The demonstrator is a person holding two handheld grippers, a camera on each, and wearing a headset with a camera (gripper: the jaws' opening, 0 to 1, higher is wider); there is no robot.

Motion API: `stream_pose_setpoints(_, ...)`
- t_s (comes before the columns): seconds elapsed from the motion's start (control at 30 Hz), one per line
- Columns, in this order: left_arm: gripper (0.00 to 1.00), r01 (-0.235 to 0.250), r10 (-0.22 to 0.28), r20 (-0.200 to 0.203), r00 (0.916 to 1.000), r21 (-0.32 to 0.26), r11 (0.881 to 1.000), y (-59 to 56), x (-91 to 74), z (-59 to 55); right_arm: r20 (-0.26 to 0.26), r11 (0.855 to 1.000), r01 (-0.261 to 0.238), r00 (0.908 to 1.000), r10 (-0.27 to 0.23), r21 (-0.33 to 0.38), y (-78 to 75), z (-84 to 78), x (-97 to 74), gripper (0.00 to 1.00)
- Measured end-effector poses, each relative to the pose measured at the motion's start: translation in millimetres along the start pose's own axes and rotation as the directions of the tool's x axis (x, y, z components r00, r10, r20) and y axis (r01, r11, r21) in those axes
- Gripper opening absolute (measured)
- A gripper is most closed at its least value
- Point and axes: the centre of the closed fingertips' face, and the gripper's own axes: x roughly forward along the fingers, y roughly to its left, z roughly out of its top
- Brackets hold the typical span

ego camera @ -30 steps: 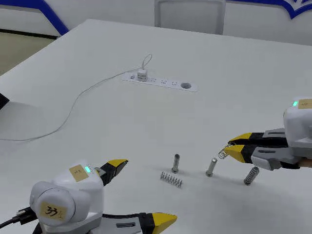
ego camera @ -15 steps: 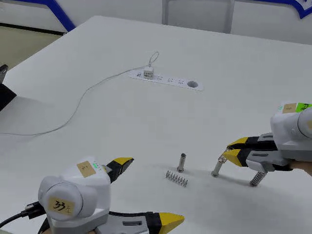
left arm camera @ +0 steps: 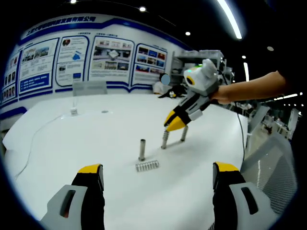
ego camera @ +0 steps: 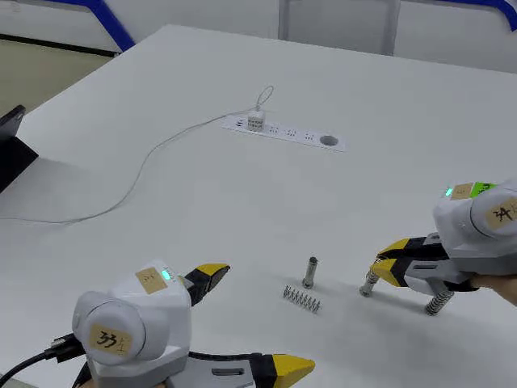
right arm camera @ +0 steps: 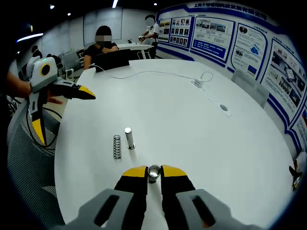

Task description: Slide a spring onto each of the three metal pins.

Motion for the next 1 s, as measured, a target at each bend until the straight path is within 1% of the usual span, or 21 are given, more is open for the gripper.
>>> stream_pose_setpoints(0.17, 0.95, -0.009, 0.01, 0.005, 0.9999, -0.024, 1.0, 3.6, -0.7, 0.2, -0.02, 1.0, -0.001, 0.9998, 0.001, -0.016, 2.3, -5.1, 6.3, 0.11)
stream_pose_setpoints(0.3, 0.95, -0.003, 0.003, 0.008, 1.0, -0.031, 1.0, 2.1, -0.3, 0.5, -0.033, 1.0, -0.006, 0.9994, 0.006, -0.02, 3.0, -8.3, 10.9, 0.11)
stream_pose_setpoints(0.4, 0.95, 0.001, -0.001, -0.005, 1.0, -0.027, 1.0, 1.1, 0.3, -2.2, -0.044, 0.999, -0.012, 0.999, 0.011, -0.029, 4.3, -11.9, 13.9, 0.11)
stream_pose_setpoints(0.6, 0.95, 0.003, -0.003, -0.005, 1.0, -0.027, 1.0, 1.6, 0.5, -2.8, -0.045, 1.0, -0.018, 0.9988, 0.017, -0.018, 5.4, -14.9, 15.4, 0.11)
stream_pose_setpoints(0.67, 0.95, 0.005, -0.005, -0.006, 1.0, -0.041, 0.999, 2.1, 0.3, -3.3, -0.049, 0.999, -0.023, 0.9986, 0.021, -0.024, 6.5, -16.7, 16.1, 0.11)
stream_pose_setpoints(0.8, 0.95, -0.003, 0.003, -0.007, 1.0, -0.048, 0.999, 3.5, -0.2, -3.4, -0.03, 1.0, -0.024, 0.9993, 0.024, -0.01, 7.1, -14.8, 15.8, 0.11)
stream_pose_setpoints(0.9, 0.95, -0.005, 0.005, -0.004, 1.0, -0.065, 0.998, 4.3, -0.8, -3.1, -0.03, 1.0, -0.024, 0.9993, 0.023, -0.012, 7.3, -14.8, 14.9, 0.11)
stream_pose_setpoints(0.97, 0.95, -0.008, 0.008, -0.002, 1.0, -0.072, 0.997, 5.1, -1.2, -2.7, -0.03, 1.0, -0.021, 0.9993, 0.021, -0.001, 7.1, -15.3, 14.1, 0.12)
stream_pose_setpoints(1.0, 0.94, -0.011, 0.011, -0.001, 0.9999, -0.074, 0.997, 5.9, -1.5, -2.6, -0.014, 1.0, -0.019, 0.9997, 0.019, 0.009, 7.0, -14.3, 13.0, 0.13)
